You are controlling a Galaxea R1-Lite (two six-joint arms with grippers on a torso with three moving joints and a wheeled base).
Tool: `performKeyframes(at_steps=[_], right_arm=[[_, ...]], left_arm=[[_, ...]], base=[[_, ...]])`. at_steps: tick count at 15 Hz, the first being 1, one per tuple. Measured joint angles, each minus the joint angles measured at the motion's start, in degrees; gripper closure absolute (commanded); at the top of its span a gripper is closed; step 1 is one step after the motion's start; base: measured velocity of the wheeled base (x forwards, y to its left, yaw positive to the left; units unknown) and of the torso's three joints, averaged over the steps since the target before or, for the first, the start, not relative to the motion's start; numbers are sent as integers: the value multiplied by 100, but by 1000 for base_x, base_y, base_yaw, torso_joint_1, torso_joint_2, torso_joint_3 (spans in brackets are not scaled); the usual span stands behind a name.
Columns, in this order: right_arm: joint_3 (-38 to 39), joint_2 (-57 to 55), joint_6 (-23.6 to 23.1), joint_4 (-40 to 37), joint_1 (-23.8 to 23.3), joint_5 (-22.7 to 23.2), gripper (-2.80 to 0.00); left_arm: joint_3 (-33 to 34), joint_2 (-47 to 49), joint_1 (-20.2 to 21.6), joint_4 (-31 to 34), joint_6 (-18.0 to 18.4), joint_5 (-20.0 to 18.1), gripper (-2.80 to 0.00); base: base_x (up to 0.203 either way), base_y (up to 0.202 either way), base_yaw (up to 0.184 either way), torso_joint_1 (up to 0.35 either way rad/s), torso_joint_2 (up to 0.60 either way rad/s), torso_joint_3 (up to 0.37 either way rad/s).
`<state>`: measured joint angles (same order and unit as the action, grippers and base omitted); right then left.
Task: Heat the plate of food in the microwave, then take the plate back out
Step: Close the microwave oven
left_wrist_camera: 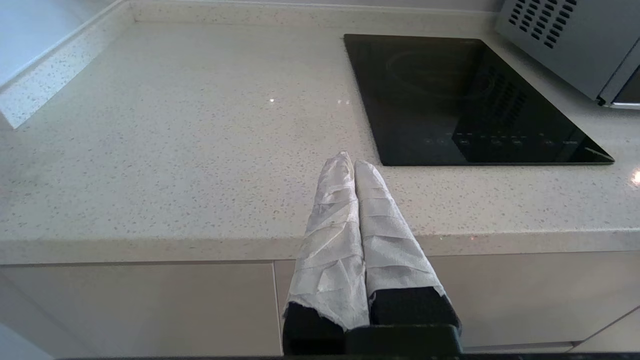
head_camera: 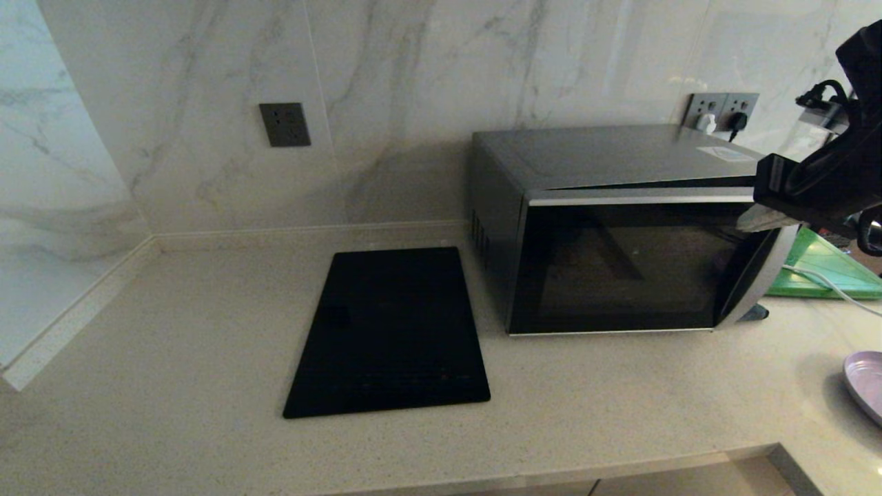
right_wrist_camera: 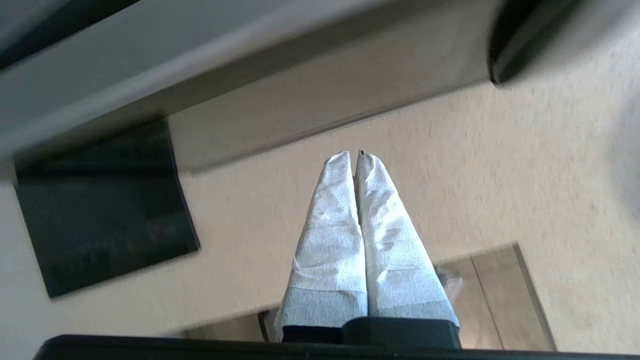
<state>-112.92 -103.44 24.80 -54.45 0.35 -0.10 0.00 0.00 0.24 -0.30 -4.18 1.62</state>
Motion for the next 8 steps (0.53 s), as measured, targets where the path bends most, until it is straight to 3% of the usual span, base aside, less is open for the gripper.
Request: performKeyframes(at_steps=[8], right_arm=[[16, -422, 177, 888, -298, 2, 0]], left_arm=[[0, 0, -2, -1, 1, -2, 0]], base=[[0, 0, 0, 0, 0, 0]])
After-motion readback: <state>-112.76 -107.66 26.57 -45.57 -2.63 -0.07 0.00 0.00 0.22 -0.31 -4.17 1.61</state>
